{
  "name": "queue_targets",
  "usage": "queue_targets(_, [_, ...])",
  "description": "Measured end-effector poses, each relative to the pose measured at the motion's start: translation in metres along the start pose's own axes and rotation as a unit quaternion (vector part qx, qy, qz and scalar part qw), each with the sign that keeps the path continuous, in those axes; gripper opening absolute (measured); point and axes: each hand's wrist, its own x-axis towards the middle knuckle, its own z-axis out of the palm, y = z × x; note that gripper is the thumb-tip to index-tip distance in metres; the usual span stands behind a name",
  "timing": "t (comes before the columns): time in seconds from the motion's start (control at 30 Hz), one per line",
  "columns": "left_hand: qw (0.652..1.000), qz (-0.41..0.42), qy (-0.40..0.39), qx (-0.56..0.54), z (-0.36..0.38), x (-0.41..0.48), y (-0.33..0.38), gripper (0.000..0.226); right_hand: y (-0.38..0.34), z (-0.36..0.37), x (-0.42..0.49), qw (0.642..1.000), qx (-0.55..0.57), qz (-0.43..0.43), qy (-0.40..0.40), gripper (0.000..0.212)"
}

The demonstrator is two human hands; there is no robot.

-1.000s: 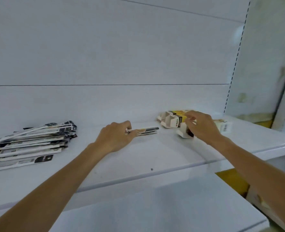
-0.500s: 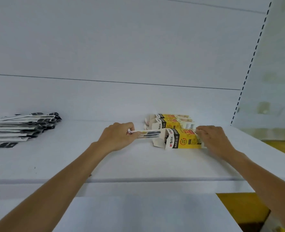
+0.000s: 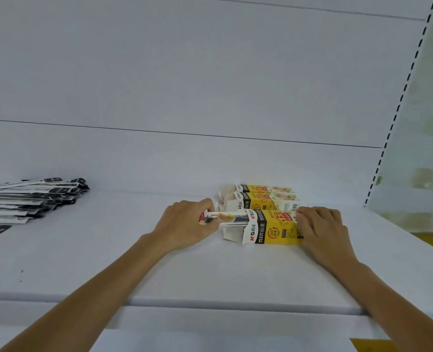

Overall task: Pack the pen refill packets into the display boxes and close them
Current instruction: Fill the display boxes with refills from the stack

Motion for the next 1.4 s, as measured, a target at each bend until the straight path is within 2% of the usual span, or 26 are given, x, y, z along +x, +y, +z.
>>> queue_targets(0.1, [0.996, -0.018, -0.030, -0.087, 0.005, 0.002, 0.001, 0.011, 0.000, 0.002, 0.001, 1.000, 0.019, -0.004, -0.002, 0.028])
queue_targets(0.2, [0.987, -0.036, -0.077, -0.134, 0.014, 0.012, 0.012, 0.019, 0.000, 0.002, 0.001, 1.000, 0.027, -0.013, -0.010, 0.028])
queue_targets(0.33, [0.988, -0.015, -0.151, -0.023, 0.025, 0.025, 0.049, 0.025, 0.001, 0.002, 0.000, 0.999, 0.036, -0.028, -0.006, 0.027])
queue_targets(0.37, [0.990, -0.009, -0.142, 0.012, 0.026, 0.027, 0.054, 0.026, 0.001, 0.002, 0.001, 0.999, 0.036, -0.030, -0.006, 0.027])
queue_targets(0.43, [0.995, -0.019, -0.074, 0.070, 0.023, 0.027, 0.053, 0.032, 0.000, 0.001, 0.000, 0.999, 0.040, -0.027, -0.007, 0.025])
queue_targets(0.5, [0.992, -0.090, -0.015, 0.089, 0.016, 0.026, 0.043, 0.041, -0.001, 0.000, 0.000, 0.998, 0.055, -0.021, -0.002, 0.026])
queue_targets(0.57, [0.980, -0.188, -0.045, 0.052, 0.006, 0.022, 0.027, 0.042, -0.002, -0.001, 0.001, 0.998, 0.062, -0.009, 0.004, 0.028])
queue_targets(0.63, [0.967, -0.224, -0.103, -0.059, 0.003, 0.016, 0.014, 0.031, -0.002, -0.003, 0.000, 0.998, 0.062, 0.002, 0.010, 0.031])
queue_targets(0.67, [0.965, -0.207, -0.114, -0.114, 0.004, 0.013, 0.010, 0.022, -0.001, -0.003, 0.000, 0.998, 0.061, 0.003, 0.012, 0.032])
queue_targets(0.73, [0.971, -0.154, -0.094, -0.155, 0.009, 0.008, 0.006, 0.008, -0.001, -0.003, 0.000, 0.998, 0.059, -0.001, 0.013, 0.033])
queue_targets(0.87, [0.966, -0.130, -0.003, -0.224, 0.022, 0.010, 0.013, 0.013, -0.002, -0.003, -0.001, 0.999, 0.053, -0.009, 0.008, 0.032])
queue_targets(0.97, [0.953, -0.138, -0.021, -0.271, 0.028, 0.020, 0.029, 0.017, -0.003, -0.003, -0.002, 0.999, 0.051, -0.010, 0.008, 0.031])
queue_targets(1.07, [0.957, -0.132, -0.051, -0.253, 0.040, 0.032, 0.046, 0.005, -0.001, -0.002, -0.001, 0.999, 0.050, -0.007, 0.010, 0.029])
queue_targets(1.2, [0.959, -0.081, -0.077, -0.260, 0.048, 0.032, 0.048, 0.015, 0.002, 0.000, 0.002, 0.998, 0.061, 0.008, 0.016, 0.028])
queue_targets(1.4, [0.956, -0.072, -0.038, -0.282, 0.042, 0.023, 0.034, 0.006, 0.005, 0.001, 0.003, 0.996, 0.085, 0.014, 0.027, 0.030])
